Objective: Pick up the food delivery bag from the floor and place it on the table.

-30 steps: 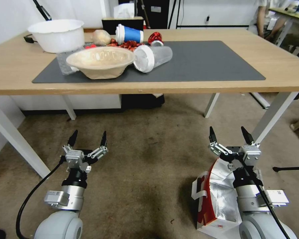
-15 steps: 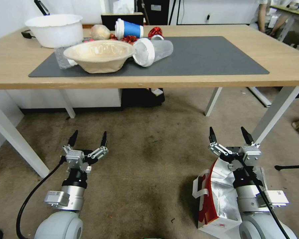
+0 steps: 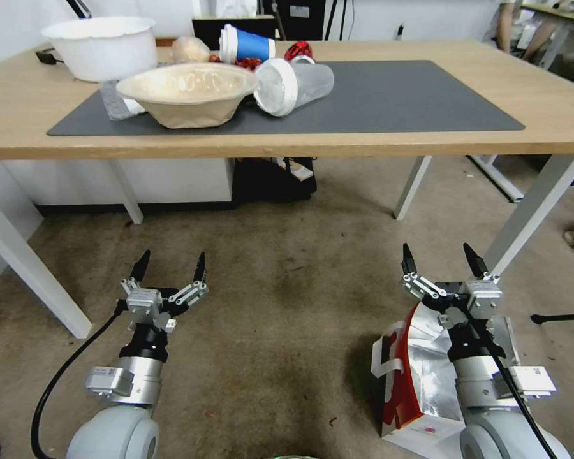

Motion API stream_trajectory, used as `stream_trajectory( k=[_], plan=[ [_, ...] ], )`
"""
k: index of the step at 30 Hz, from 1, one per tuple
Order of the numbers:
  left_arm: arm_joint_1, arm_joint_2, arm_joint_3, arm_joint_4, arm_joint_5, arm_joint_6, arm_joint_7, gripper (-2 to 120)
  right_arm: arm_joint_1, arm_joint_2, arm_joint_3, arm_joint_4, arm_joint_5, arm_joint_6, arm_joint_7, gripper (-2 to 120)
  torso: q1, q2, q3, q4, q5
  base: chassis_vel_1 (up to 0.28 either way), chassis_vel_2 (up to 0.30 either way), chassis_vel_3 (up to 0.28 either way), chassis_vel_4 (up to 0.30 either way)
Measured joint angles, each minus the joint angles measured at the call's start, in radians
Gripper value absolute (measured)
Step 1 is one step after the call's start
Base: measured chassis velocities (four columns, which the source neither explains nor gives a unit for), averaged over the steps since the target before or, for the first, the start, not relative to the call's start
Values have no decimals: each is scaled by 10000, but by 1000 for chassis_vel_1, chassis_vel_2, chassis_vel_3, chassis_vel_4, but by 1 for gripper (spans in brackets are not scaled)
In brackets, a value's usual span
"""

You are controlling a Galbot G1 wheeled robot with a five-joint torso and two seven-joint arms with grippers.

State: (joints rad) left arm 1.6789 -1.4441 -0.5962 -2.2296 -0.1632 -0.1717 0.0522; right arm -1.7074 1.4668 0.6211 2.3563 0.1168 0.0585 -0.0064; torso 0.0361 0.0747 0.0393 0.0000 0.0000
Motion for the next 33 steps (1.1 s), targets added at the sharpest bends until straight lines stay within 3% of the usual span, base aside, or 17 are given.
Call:
stream_trajectory(
  k=[10,23,33],
  plan=[
    [25,-23,6,-7,11,7,0,100,-1,-10,8,-27,12,13,8,100,-28,-414,-382,0,-1,0,0,0,0],
    [17,-14,25,29,27,12,11,100,12,-15,46,-76,65,14,13,100,-67,-548,-392,0,0,0,0,0,0],
    [-81,58,46,314,-143,-713,116,100,98,-91,390,-135,145,-22,-238,100,-65,-505,-392,0,-1,0,0,0,0]
  ],
)
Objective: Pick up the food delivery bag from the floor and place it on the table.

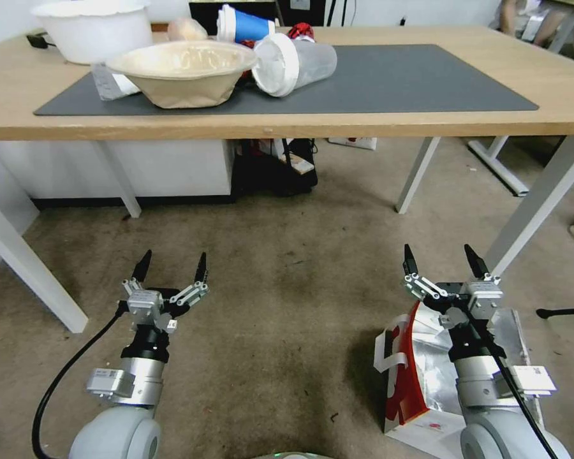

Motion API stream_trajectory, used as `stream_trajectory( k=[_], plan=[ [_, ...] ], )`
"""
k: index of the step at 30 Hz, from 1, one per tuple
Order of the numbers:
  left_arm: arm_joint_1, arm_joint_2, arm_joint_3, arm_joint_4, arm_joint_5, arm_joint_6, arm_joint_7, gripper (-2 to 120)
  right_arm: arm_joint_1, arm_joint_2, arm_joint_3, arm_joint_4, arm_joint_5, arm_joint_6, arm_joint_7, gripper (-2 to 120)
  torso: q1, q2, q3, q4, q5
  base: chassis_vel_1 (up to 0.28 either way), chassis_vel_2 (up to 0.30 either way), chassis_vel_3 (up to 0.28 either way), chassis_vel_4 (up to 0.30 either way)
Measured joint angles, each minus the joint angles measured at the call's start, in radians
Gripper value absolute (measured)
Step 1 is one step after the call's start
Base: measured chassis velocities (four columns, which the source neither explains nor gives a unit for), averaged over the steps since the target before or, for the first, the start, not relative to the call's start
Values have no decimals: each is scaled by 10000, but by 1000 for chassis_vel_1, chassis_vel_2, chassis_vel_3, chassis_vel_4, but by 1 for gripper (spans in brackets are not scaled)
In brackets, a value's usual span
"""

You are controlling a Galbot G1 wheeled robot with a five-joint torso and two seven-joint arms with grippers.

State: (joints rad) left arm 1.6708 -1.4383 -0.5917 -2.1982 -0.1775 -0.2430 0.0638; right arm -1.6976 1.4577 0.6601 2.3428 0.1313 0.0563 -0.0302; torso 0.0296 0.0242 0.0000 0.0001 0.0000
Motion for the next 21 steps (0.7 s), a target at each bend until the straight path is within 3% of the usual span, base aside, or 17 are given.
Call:
stream_trajectory(
  k=[21],
  plan=[
    [-121,95,98,392,90,240,-359,100,-14,-194,3236,-1450,649,852,-1603,100,9,47,0,-1,1,0,0,0,0]
  ],
)
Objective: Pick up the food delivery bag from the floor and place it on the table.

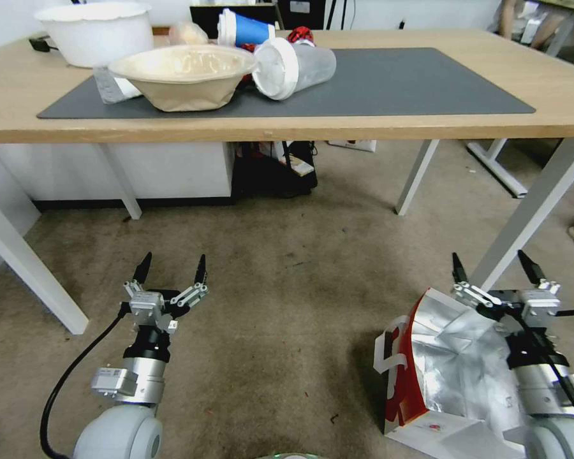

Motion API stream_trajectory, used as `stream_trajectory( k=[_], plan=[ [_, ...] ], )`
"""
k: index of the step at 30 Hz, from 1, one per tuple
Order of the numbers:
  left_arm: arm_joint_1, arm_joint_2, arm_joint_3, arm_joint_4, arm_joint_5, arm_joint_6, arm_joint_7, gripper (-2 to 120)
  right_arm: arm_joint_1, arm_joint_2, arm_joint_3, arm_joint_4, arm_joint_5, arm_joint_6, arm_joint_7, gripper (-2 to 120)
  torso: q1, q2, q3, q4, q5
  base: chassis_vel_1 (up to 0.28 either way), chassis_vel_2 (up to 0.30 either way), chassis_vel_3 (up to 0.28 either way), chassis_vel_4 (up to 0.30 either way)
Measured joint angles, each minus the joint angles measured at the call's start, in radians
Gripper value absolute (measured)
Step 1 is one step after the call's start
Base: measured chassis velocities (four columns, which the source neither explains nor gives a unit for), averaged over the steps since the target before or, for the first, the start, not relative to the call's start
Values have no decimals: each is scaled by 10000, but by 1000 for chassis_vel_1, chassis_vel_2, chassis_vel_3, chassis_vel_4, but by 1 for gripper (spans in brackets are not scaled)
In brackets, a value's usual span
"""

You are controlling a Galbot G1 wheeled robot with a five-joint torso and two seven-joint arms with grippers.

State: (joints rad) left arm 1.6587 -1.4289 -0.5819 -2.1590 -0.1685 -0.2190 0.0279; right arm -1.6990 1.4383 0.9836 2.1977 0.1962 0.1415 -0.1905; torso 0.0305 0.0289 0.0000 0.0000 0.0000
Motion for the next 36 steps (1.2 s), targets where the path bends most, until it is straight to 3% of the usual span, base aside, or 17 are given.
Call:
stream_trajectory(
  k=[19,36],
  plan=[
    [-165,98,50,628,17,-81,-6,100,365,-236,1231,-2433,170,508,-133,100,2,14,-1,0,0,0,0,0,0],
    [-45,69,85,571,135,-84,-13,100,824,-860,970,-3873,985,-691,305,100,3,21,-1,1,0,0,0,0,0]
  ],
)
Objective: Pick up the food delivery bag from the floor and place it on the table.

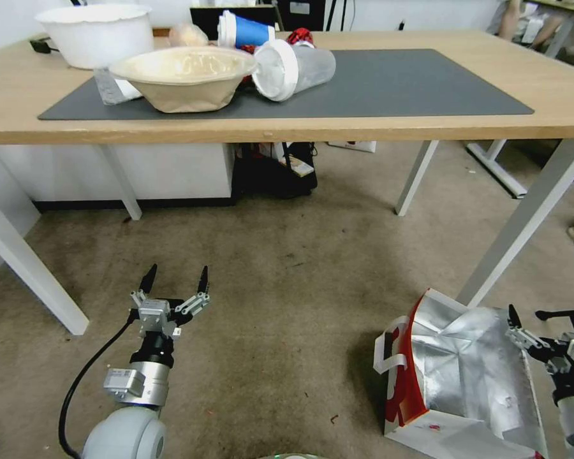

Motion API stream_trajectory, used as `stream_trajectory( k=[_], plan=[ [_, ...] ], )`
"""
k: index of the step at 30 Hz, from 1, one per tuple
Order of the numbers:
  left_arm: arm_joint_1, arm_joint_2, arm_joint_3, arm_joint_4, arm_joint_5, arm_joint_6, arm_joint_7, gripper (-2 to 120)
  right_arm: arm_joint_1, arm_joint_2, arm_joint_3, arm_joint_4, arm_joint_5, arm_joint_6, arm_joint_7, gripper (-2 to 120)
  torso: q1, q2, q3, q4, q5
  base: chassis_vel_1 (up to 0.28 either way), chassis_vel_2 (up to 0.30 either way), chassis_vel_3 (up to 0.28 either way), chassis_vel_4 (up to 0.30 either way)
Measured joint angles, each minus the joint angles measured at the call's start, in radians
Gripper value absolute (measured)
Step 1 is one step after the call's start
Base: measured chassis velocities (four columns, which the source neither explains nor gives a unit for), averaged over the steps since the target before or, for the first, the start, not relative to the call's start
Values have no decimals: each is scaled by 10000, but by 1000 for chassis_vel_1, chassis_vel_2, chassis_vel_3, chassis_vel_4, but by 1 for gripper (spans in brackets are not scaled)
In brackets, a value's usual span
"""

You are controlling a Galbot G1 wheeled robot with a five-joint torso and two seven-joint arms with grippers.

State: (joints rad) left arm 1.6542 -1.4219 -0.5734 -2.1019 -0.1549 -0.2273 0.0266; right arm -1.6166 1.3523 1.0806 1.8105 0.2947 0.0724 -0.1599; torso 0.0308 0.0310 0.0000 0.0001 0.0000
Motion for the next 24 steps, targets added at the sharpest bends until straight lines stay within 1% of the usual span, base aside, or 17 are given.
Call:
stream_trajectory(
  k=[6,14,24],
  plan=[
    [21,-28,2,-21,31,-11,-6,100,119,-175,-157,-353,144,-500,90,100,0,0,0,-1,0,0,0,0,0],
    [40,-62,28,-61,82,-21,-6,100,314,-278,-384,-479,449,-1139,216,100,0,2,0,0,-1,0,0,0,0],
    [45,-86,24,-61,94,-49,-6,100,500,-372,-536,-645,485,-1615,378,99,0,2,0,-1,0,0,0,0,0]
  ],
)
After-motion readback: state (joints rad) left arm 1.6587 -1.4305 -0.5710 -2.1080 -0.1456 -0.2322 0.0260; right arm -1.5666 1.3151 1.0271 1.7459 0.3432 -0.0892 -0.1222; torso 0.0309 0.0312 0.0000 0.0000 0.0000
